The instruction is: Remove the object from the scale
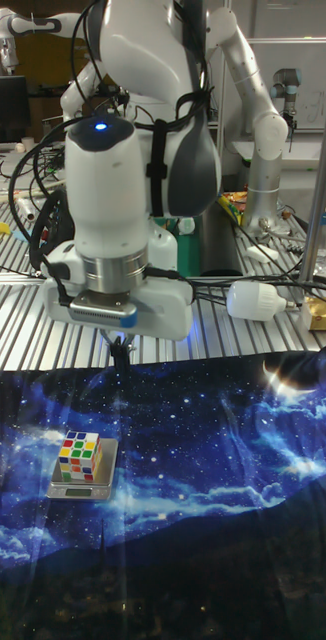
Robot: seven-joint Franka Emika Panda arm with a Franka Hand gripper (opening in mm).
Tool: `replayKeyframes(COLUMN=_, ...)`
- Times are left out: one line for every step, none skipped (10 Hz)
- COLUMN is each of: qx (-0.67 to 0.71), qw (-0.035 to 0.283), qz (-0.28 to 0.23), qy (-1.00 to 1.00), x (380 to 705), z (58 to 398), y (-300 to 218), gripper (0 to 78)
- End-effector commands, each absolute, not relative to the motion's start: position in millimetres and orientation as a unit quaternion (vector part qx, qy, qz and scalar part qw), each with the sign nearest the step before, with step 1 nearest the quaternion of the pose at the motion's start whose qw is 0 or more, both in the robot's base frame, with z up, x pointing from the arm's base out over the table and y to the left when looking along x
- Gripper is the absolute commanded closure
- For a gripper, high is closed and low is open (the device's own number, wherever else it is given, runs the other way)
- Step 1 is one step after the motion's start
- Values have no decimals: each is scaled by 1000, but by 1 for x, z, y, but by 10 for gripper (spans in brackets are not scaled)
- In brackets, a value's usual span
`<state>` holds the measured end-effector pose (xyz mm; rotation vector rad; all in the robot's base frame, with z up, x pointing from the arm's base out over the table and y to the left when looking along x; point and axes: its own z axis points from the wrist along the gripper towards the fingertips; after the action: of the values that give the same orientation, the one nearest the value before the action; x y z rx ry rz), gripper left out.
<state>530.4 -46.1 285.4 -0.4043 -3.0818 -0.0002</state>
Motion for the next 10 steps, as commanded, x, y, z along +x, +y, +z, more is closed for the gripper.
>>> replayKeyframes(qx=-193, qw=19, qz=-3, qy=-981, x=547, z=270, y=-61, gripper=776)
replayKeyframes(qx=-190, qw=16, qz=-2, qy=-982, x=548, z=267, y=-64, gripper=776)
replayKeyframes(qx=-184, qw=16, qz=-2, qy=-983, x=551, z=264, y=-67, gripper=776)
replayKeyframes(qx=-178, qw=15, qz=0, qy=-984, x=554, z=261, y=-71, gripper=776)
replayKeyframes(qx=-173, qw=15, qz=0, qy=-985, x=556, z=258, y=-74, gripper=776)
replayKeyframes(qx=-167, qw=15, qz=0, qy=-986, x=557, z=255, y=-77, gripper=776)
replayKeyframes(qx=-161, qw=15, qz=0, qy=-987, x=560, z=252, y=-81, gripper=776)
replayKeyframes(qx=-154, qw=15, qz=0, qy=-988, x=561, z=249, y=-86, gripper=776)
replayKeyframes(qx=-146, qw=15, qz=0, qy=-989, x=562, z=245, y=-91, gripper=776)
replayKeyframes(qx=-139, qw=15, qz=0, qy=-990, x=562, z=242, y=-94, gripper=776)
